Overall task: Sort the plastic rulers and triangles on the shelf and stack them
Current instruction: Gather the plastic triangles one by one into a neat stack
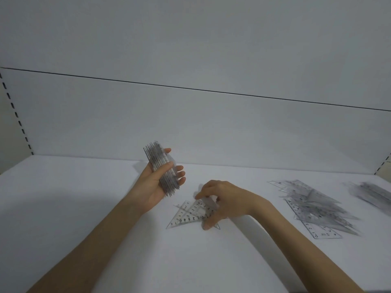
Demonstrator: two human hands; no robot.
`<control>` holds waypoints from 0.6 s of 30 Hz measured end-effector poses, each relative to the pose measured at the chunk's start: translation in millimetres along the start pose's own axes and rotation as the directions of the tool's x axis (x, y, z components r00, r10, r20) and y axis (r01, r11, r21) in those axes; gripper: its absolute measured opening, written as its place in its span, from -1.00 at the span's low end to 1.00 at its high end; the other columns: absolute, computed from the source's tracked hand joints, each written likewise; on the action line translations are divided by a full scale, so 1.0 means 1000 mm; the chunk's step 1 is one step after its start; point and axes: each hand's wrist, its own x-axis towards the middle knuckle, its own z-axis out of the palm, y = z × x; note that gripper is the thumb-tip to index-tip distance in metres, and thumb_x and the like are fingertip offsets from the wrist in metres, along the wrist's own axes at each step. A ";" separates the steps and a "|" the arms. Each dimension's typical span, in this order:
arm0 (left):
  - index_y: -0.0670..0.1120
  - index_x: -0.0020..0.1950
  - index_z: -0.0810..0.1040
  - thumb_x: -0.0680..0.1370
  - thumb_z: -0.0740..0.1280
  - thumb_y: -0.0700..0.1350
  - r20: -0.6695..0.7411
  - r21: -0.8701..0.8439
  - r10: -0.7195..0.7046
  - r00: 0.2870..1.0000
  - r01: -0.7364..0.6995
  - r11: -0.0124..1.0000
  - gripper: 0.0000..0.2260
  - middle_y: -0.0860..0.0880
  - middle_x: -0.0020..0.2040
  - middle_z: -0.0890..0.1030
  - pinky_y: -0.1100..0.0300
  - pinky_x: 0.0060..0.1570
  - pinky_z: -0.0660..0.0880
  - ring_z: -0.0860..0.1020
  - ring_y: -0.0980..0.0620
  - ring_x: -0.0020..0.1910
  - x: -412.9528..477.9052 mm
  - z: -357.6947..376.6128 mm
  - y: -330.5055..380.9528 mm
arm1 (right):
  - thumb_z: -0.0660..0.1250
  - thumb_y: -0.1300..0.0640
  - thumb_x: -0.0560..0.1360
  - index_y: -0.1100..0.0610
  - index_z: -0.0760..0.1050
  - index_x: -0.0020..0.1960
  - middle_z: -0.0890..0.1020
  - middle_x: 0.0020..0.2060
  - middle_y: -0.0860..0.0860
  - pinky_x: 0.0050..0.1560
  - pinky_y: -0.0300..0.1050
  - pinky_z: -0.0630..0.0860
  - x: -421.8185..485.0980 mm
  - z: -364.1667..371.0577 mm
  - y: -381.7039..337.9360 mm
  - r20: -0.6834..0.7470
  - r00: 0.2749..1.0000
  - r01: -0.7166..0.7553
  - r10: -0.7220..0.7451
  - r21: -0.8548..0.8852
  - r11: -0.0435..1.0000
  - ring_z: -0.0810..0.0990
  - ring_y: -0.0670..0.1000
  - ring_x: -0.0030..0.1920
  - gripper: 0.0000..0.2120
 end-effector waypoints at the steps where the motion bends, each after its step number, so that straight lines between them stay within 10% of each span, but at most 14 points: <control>1: -0.01 0.17 0.47 0.49 0.26 -0.26 0.000 0.002 -0.001 1.000 0.001 1.000 -0.71 -0.25 -0.08 0.53 0.09 -0.22 0.59 0.57 -0.12 -0.17 0.000 0.000 -0.001 | 0.56 -0.15 0.26 -0.04 0.46 0.34 0.43 0.21 -0.10 0.22 -0.16 0.40 0.000 0.000 0.000 -0.018 1.000 0.009 -0.009 -0.001 1.000 0.37 -0.11 0.16 -0.31; 12: -0.01 0.16 0.47 0.52 0.24 -0.29 -0.035 -0.001 0.008 0.999 -0.008 1.000 -0.73 -0.24 -0.08 0.54 0.08 -0.23 0.59 0.59 -0.11 -0.20 -0.001 0.002 0.000 | 0.50 -0.13 0.32 -0.05 0.43 0.26 0.52 0.08 -0.19 0.11 -0.13 0.45 -0.011 0.002 -0.003 -0.213 0.976 0.032 -0.031 0.003 0.999 0.44 -0.14 0.05 -0.43; 18: 0.01 0.12 0.49 0.39 0.34 -0.20 -0.041 -0.021 0.015 0.999 -0.016 1.000 -0.68 -0.23 -0.12 0.56 0.07 -0.23 0.59 0.60 -0.12 -0.21 -0.002 0.003 -0.001 | 0.57 -0.04 0.27 0.03 0.53 0.19 0.61 -0.07 -0.17 -0.03 -0.20 0.53 -0.017 -0.008 -0.001 -0.528 0.848 0.110 0.047 0.261 0.959 0.56 -0.19 -0.07 -0.47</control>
